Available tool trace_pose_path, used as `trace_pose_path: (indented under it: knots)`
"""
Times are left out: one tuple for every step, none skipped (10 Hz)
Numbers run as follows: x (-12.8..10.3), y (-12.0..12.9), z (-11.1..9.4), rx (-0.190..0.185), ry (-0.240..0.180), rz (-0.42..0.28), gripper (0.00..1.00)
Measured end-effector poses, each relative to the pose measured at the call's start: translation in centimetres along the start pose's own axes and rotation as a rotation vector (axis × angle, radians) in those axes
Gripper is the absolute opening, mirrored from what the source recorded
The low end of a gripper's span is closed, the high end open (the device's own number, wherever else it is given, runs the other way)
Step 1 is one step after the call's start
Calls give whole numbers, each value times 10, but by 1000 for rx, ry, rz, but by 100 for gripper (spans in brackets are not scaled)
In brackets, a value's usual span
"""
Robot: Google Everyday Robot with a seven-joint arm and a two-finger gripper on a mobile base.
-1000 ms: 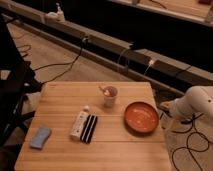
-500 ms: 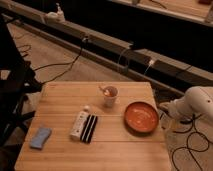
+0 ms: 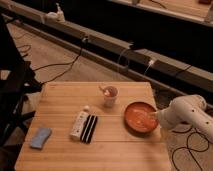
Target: Pick up the ceramic bowl
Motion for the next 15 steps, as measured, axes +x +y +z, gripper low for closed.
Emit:
trace_pose_path:
  knots:
    - [-7,0,12,-16,-9,-20,80]
    - [-12,-2,24,-30,-17,-30,80]
    - [-15,-6,34,-40,-21,-28,80]
    - [-15,-12,44,-53,-20,-17,77]
    - [-13,-16,49,-58,-17,-8,71]
    - [-12,-20,53,-61,-12,0,61]
    - [-11,-24,54,-57,-9,7,49]
    - [-11,-27,53,-49,-9,13,39]
    - [-13,-30,48,-35,-12,16,28]
    - [-16,-32,42,-22,-21,21,19]
    - [-20,-34,32,-6,-36,28,8]
    - [-21,-35,24,9,-43,32,3]
    - [-22,-41,8,46,-47,42,0]
    - [-22,-49,-6,86,-49,51,0]
    - [-20,-56,-21,132,-48,60,0]
